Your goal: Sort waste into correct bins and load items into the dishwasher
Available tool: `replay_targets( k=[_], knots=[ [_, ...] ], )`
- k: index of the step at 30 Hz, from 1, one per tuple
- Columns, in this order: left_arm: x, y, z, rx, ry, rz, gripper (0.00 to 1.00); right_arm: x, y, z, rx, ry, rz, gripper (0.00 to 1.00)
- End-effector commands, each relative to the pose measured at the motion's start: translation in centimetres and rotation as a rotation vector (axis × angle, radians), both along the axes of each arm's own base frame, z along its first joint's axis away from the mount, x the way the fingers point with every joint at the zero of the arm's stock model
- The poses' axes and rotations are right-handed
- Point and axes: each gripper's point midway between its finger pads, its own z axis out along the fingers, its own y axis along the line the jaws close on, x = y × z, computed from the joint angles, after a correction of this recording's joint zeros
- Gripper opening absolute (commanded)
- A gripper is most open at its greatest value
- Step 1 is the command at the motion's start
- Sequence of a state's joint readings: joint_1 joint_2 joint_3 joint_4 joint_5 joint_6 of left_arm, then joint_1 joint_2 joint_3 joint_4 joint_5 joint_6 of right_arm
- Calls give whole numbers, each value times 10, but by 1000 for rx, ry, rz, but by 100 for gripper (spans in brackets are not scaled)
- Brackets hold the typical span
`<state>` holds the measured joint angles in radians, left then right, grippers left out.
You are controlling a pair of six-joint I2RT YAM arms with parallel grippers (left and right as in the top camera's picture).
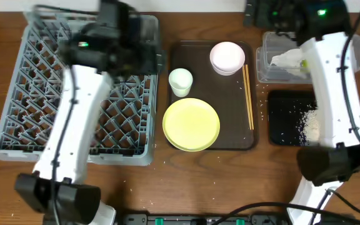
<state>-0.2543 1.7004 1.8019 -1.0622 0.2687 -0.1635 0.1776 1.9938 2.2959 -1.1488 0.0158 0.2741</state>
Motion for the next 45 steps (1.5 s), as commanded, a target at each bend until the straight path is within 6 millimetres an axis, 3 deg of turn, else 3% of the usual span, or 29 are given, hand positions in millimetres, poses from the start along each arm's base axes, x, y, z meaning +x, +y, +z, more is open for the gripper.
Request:
replay_targets(
  k=[1,4,11,19,26,35,45],
  knots=[
    [1,-30,-28,90,23,-89,87,-3,-26,-15,-6,65,-59,99],
    [5,-48,-51,156,36,-122,87,-10,-36,-21,-11,103,-77,99],
    [15,-74,-102,293,57,-162,86,-12,-38,-23,-13,116,-81,99],
    [29,-102,-129,284,29,-196,86,-13,-31,-23,-14,117,-66,99],
    [34,-105,-154,298,58,-201,86,-13,-31,-23,-14,116,-66,99],
    [30,-105,-191,332,133,-213,69,-13,-29,-23,-14,117,-62,99],
    [35,-106,-194,327,115,-207,39,-13,-29,-23,-14,117,-62,99]
  ],
)
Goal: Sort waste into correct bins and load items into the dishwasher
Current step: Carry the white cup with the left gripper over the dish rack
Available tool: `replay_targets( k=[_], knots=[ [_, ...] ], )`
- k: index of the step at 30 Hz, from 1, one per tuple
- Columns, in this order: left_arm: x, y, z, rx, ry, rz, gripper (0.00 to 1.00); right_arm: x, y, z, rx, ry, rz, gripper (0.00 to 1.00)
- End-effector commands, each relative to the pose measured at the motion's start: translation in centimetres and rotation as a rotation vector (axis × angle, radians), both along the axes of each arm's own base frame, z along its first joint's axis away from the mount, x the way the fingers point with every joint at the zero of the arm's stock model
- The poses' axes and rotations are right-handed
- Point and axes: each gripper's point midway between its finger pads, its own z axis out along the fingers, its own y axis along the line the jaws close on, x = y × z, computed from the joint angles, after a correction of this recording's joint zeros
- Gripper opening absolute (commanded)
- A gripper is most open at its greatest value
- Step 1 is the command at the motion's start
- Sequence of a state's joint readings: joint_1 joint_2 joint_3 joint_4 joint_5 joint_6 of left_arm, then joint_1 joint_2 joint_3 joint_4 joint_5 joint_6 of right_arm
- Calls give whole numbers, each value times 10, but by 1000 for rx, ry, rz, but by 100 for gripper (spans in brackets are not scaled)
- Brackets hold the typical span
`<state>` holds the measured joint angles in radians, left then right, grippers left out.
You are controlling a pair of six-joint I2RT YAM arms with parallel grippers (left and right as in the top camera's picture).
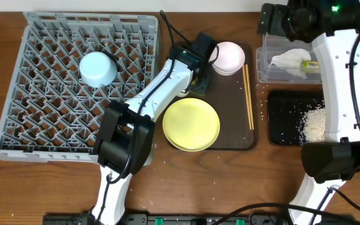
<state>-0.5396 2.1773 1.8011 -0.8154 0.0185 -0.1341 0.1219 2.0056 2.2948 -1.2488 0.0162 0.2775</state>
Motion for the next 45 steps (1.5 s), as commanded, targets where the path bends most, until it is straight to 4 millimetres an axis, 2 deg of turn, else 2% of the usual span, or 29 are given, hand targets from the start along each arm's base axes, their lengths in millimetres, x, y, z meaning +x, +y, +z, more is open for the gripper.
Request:
replay_targets(
  k=[1,6,8,14,17,20,22,24,28,34,36,41,45],
  knots=[
    [2,4,-5,23,-10,5,37,0,1,-2,1,4,-3,99],
    [7,18,-13,101,-40,29,34,0,1,-2,1,5,-4,99],
    [6,18,-16,104,-34,29,30,0,1,-2,1,4,-4,99],
    [5,20,-34,125,-4,28,30,0,1,-2,1,4,-4,99],
    [3,20,-36,129,4,30,27,0,1,-2,1,5,-3,99],
    [5,20,-34,124,-4,31,19,0,1,-2,1,4,-4,100],
    [5,19,-31,121,-8,31,8,0,1,-2,1,5,-4,99],
    [4,18,-25,109,-13,29,8,0,1,-2,1,5,-3,99],
    [6,7,3,30,-42,23,8,0,1,-2,1,5,-4,99],
    [14,10,69,-79,-154,130,8,0,1,-2,1,5,-3,99],
    [17,20,94,-123,-192,193,8,0,1,-2,1,5,-3,99],
    [25,60,156,-266,-263,297,8,0,0,-2,1,4,-6,99],
    [28,104,185,-413,-240,381,8,0,1,-2,1,4,-4,99]
  ],
)
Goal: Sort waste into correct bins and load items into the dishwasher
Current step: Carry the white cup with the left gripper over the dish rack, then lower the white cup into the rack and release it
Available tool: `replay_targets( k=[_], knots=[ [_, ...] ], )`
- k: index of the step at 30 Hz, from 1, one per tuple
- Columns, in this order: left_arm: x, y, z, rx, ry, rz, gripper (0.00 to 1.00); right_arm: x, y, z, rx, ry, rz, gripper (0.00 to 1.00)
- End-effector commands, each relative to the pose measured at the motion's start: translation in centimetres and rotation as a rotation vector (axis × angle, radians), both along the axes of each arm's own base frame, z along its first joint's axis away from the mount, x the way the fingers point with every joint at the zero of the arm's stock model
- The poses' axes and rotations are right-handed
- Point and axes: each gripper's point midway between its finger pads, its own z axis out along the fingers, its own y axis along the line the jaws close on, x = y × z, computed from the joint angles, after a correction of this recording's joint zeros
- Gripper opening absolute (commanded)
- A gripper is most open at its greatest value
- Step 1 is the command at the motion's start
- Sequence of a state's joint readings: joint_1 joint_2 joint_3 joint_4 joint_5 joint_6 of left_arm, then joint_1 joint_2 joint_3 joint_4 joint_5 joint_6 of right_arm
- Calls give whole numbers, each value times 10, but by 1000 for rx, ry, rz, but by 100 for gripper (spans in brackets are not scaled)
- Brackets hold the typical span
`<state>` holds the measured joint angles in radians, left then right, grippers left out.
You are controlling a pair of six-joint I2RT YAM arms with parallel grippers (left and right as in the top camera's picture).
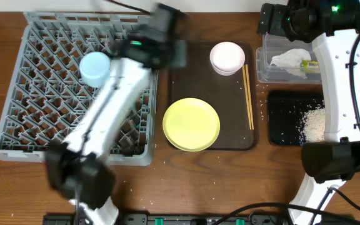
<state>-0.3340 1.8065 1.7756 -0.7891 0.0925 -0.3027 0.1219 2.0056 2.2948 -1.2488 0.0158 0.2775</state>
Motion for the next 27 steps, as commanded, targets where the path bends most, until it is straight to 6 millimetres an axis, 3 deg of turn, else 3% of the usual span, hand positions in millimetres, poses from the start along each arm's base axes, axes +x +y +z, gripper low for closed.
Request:
replay_targets(
  k=[1,6,11,17,27],
  knots=[
    [2,34,20,-193,39,63,8,0,1,-2,1,5,-5,99],
    [0,84,28,-505,141,75,8,0,0,-2,1,5,-5,99],
    [-7,128,19,-783,255,110,8,0,1,-2,1,4,-3,99],
    [-11,145,0,-1045,364,101,8,0,1,-2,1,5,-4,99],
    [-16,185,-48,-1131,441,240,8,0,1,-2,1,5,-4,99]
  ],
)
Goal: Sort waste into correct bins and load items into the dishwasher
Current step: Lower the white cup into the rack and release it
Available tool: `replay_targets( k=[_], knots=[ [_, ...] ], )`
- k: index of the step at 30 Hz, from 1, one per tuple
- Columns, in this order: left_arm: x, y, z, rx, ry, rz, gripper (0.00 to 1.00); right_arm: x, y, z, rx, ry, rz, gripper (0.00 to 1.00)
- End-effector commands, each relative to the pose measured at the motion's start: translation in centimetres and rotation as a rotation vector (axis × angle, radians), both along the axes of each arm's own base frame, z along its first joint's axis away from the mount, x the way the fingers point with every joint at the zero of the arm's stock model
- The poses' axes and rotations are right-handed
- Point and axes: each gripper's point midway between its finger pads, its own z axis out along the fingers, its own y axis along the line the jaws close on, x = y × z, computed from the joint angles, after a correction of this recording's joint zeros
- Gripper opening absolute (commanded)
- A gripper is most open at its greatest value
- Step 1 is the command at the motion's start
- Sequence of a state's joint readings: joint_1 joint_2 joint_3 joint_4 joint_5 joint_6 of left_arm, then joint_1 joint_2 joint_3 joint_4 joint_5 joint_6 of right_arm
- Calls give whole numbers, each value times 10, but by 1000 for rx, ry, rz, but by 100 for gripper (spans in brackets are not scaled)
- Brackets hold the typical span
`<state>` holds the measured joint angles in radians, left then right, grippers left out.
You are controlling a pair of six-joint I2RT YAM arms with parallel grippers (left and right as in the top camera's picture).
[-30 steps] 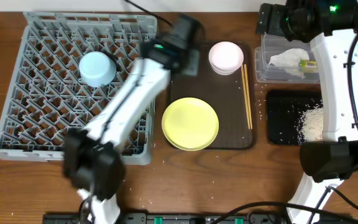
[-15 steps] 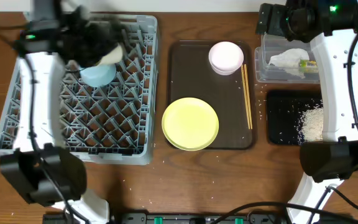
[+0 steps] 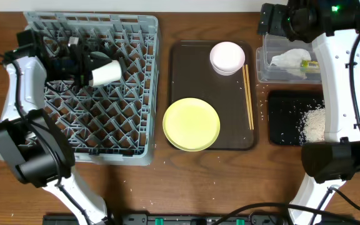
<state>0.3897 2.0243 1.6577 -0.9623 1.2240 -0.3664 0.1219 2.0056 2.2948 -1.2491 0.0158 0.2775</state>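
My left gripper (image 3: 87, 69) reaches in from the left over the grey dish rack (image 3: 136, 134). It is shut on a pale cup (image 3: 107, 72) that lies on its side above the rack's upper left part. A yellow plate (image 3: 191, 124), a white bowl (image 3: 227, 57) and a pair of chopsticks (image 3: 249, 97) lie on the brown tray (image 3: 181, 62). My right gripper (image 3: 272, 20) hangs at the back edge by the clear bin (image 3: 264, 62). Its fingers do not show. No blue bowl shows in the rack.
The clear bin holds crumpled tissue (image 3: 289, 59). In front of it a black bin (image 3: 283, 122) holds spilled rice (image 3: 312, 125). The right arm's white links run down the table's right side. A few crumbs dot the wood near the front.
The left arm was a blur over the rack's back right corner. Now it is at the rack's left with the cup on its side. The blue bowl seen in the rack no longer shows.
First the left arm was over the rack and the cup stood on the tray beside the plate. Then a blue bowl sat in the rack and the left gripper was at the cup. Then the cup was gone from the tray. Now it is held over the rack.
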Motion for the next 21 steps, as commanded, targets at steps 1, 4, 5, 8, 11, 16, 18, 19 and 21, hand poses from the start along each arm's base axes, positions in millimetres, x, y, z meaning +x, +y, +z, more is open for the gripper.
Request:
replay_targets(
  k=[1,4,5,8,11,16,18,19,21],
  knots=[
    [-3,18,0,-48,-8,39,8,0,1,-2,1,4,-4,99],
    [-5,34,-1,-44,-14,71,10,0,1,-2,1,4,-4,99],
    [-5,38,-1,-43,-15,81,11,0,1,-2,1,4,-3,99],
    [-7,51,-7,-11,-4,108,13,0,1,-2,1,4,-3,99],
    [-11,59,-17,39,38,127,12,0,1,-2,1,4,-5,99],
    [-17,65,-32,120,91,128,13,0,1,-2,1,4,-3,99],
    [-24,74,-47,207,156,140,11,0,1,-2,1,4,-3,99],
    [-30,80,-56,259,196,146,9,0,1,-2,1,4,-3,99],
    [-42,94,-72,367,283,156,9,0,1,-2,1,4,-3,99]
  ],
)
